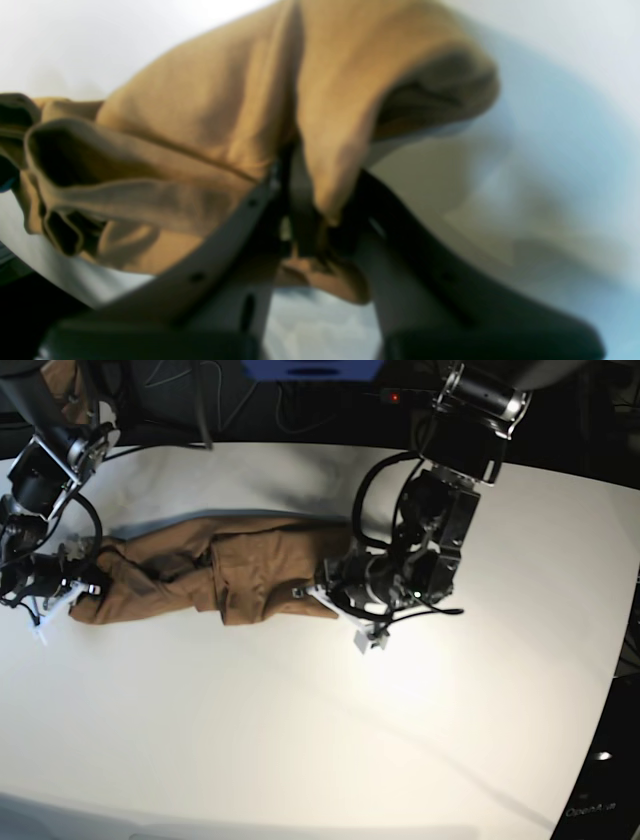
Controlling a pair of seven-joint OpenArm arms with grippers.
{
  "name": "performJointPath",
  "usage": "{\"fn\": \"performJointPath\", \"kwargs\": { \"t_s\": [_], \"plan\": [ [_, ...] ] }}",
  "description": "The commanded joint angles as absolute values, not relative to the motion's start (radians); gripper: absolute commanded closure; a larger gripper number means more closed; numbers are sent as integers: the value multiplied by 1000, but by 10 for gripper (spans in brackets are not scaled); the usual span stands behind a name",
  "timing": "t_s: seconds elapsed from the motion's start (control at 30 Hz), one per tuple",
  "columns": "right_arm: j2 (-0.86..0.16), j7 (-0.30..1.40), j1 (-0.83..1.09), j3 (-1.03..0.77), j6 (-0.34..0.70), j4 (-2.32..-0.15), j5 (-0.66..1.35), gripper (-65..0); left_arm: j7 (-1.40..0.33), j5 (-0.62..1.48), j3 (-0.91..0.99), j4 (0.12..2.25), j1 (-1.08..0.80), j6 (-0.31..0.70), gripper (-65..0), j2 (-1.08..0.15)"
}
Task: Fold the T-shirt properly
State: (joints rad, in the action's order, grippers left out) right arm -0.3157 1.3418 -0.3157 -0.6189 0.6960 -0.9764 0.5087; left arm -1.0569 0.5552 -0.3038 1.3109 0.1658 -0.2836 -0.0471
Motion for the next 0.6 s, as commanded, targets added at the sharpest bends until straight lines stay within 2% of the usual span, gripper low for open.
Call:
{"fn": "performJointPath", "kwargs": {
  "t_s": [0.0,0.13,0.33,0.57],
  "plan": [
    [-323,1362,-323,-591,698,-981,484,-58,-1119,503,-308,1299,143,-311,-22,-56],
    [-340,1322,-320,-521,698,-981,484,-54,-1119,503,-308,1299,145,-311,-22,-56],
    [-340,1227,-257,-507,698,-981,486,-54,-1119,501,-308,1299,145,-311,-22,-56],
    [-367,1079,-217,-343,698,-983,486,-52,-1118,501,-308,1299,145,-311,-22,-56]
  ]
}}
